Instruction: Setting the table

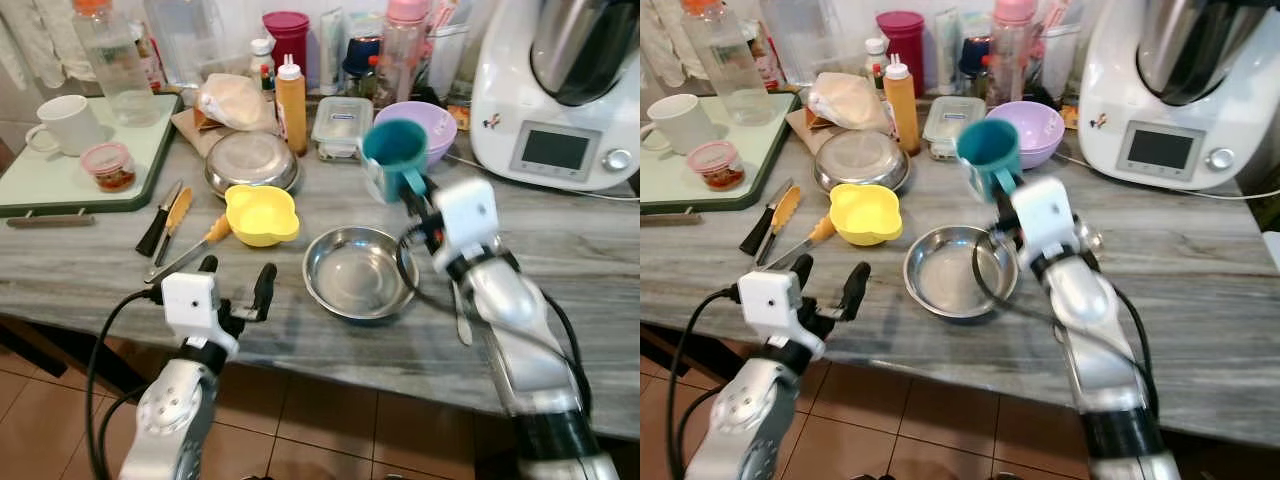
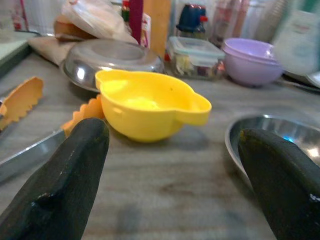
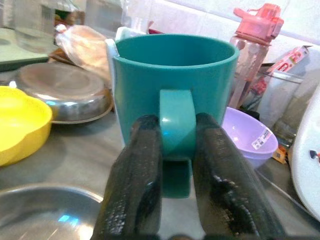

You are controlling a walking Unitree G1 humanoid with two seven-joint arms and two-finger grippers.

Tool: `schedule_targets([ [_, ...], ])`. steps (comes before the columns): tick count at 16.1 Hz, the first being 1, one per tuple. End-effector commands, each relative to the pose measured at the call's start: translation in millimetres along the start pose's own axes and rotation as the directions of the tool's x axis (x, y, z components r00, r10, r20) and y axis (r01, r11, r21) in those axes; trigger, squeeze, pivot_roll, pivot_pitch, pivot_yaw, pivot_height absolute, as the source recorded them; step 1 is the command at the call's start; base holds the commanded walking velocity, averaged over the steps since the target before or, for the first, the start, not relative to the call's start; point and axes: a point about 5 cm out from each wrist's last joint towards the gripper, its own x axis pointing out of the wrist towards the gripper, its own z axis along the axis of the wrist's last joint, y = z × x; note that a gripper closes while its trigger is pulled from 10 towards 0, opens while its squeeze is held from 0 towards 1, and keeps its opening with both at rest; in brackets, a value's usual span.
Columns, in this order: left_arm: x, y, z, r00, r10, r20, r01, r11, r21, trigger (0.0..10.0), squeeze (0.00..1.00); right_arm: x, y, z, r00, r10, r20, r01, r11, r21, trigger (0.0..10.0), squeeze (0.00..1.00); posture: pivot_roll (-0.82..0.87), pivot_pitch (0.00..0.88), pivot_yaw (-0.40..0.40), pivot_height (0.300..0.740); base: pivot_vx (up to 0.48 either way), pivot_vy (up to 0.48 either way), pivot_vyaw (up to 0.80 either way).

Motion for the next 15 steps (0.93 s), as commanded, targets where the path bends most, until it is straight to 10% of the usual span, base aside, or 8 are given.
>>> schedule_targets([
  [1, -3.5, -4.2, 1.1, 0.999, -0.034, -0.013, 0.034, 0.999, 0.002, 10.0, 0.0, 4.1, -3.2, -3.7, 1.0, 0.001, -0.006, -0.001, 1.0, 0.019, 10.0, 0.0, -0.13, 0.148, 0.014, 0.74, 0.0, 0.0, 0.0],
  [13, -21.3, -9.6, 2.5, 0.982, -0.161, -0.099, 0.161, 0.987, -0.005, 10.0, 0.0, 16.3, 1.0, -45.0, 0.992, -0.001, -0.125, 0.023, 0.984, 0.178, 10.0, 0.0, -0.08, 0.188, 0.063, 0.74, 0.0, 0.0, 0.0],
  [14, -20.7, -9.2, 2.1, 0.982, -0.161, -0.101, 0.162, 0.987, -0.006, 10.0, 0.0, 16.1, 1.1, -45.4, 0.993, 0.003, -0.121, 0.02, 0.981, 0.193, 10.0, 1.0, -0.08, 0.189, 0.065, 0.74, 0.0, 0.0, 0.0],
  [15, -20.1, -9.0, 2.1, 0.982, -0.162, -0.102, 0.162, 0.987, -0.006, 10.0, 0.0, 16.2, 0.4, -45.6, 0.993, 0.003, -0.121, 0.02, 0.981, 0.191, 10.0, 1.0, -0.08, 0.19, 0.064, 0.74, 0.0, 0.0, 0.0],
])
